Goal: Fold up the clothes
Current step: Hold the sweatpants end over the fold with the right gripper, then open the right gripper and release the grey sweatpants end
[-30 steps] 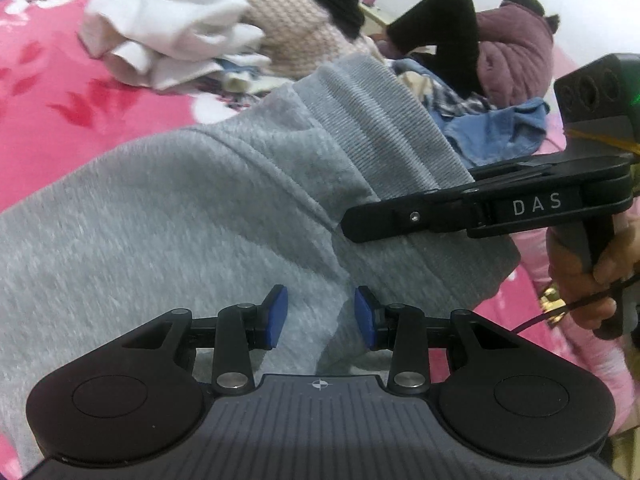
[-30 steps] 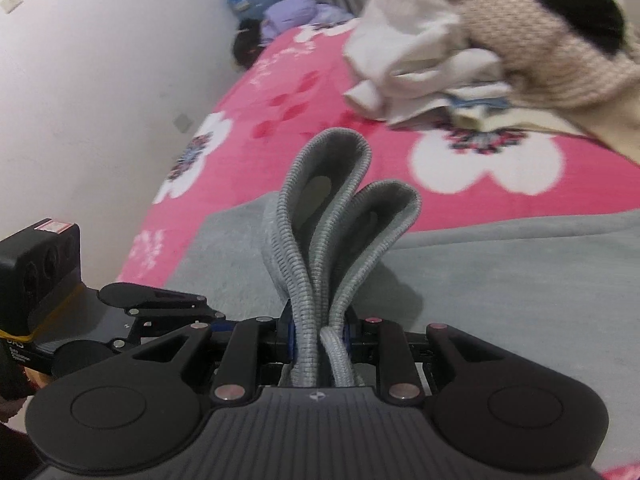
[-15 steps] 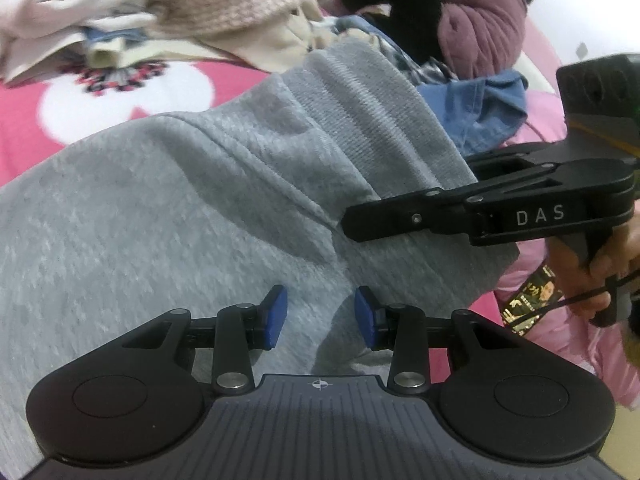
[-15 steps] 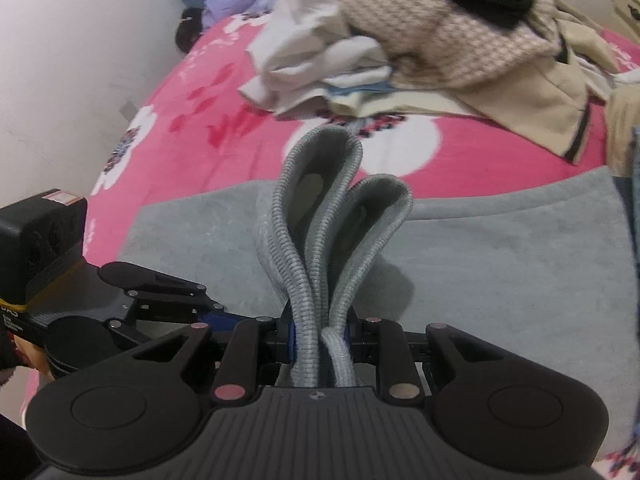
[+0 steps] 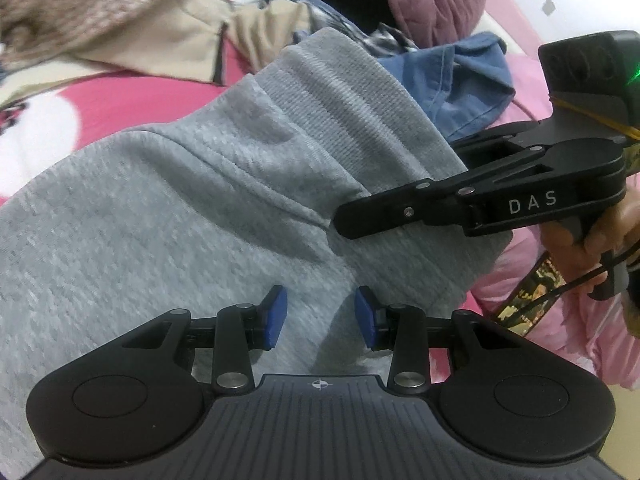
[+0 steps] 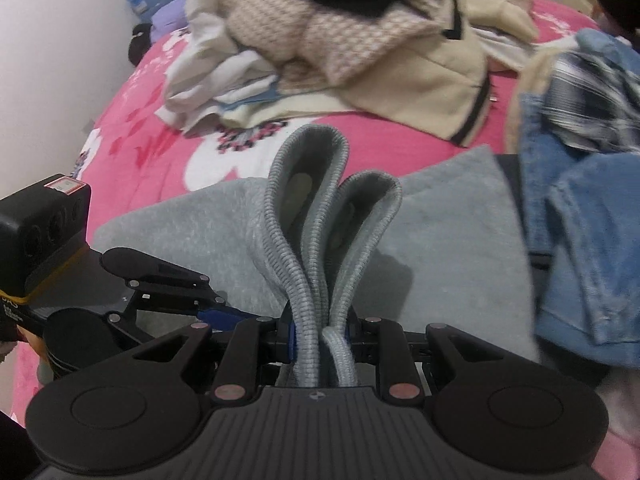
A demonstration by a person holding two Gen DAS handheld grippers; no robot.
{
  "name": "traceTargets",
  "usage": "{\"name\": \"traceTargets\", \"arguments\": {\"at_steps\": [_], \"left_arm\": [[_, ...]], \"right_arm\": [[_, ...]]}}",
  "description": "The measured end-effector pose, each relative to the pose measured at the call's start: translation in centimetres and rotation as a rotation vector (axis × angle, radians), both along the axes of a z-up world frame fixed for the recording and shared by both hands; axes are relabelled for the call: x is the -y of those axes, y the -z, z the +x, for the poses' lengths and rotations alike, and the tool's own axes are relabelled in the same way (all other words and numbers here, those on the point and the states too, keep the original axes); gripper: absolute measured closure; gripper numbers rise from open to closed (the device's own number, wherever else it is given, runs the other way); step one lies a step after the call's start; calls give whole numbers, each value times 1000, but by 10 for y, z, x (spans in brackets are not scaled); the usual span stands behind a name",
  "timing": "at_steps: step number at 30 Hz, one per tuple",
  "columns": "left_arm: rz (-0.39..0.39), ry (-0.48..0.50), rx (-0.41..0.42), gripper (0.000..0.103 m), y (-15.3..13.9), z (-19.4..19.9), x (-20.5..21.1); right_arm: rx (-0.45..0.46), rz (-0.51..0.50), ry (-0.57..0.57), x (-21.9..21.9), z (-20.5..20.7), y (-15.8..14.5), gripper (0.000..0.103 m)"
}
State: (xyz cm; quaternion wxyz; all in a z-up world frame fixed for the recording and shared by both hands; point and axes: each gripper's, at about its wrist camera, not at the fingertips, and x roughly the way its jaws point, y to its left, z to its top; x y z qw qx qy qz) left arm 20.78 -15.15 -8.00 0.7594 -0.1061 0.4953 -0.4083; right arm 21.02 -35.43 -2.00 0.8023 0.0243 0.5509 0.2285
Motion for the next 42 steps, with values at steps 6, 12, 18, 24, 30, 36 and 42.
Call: {"name": "traceTargets", "arguments": {"at_steps": [6, 12, 18, 24, 30, 36, 42], "left_arm": [[15, 45, -1, 65, 6, 8, 22], [12, 55, -7, 65, 11, 15, 31], [11, 55, -5, 65, 18, 19, 36], [-9, 47, 9, 62, 23, 19, 41], [-35, 33, 54, 54, 21, 13, 43], [-99, -52, 88, 53, 4, 0, 28], [-117, -108, -36, 53, 6, -36, -27]], "right_arm": [[-8, 25, 33, 31, 2, 10, 81], [-9, 35, 25, 46, 5, 18, 81], [-11, 42, 28, 57, 10, 26, 81], [-11, -35, 96, 76, 9, 38, 57], [232, -209, 156, 78, -25, -15, 58], [341, -137, 81, 41, -31, -25, 72], [320, -168, 219, 44, 16, 35, 75]]}}
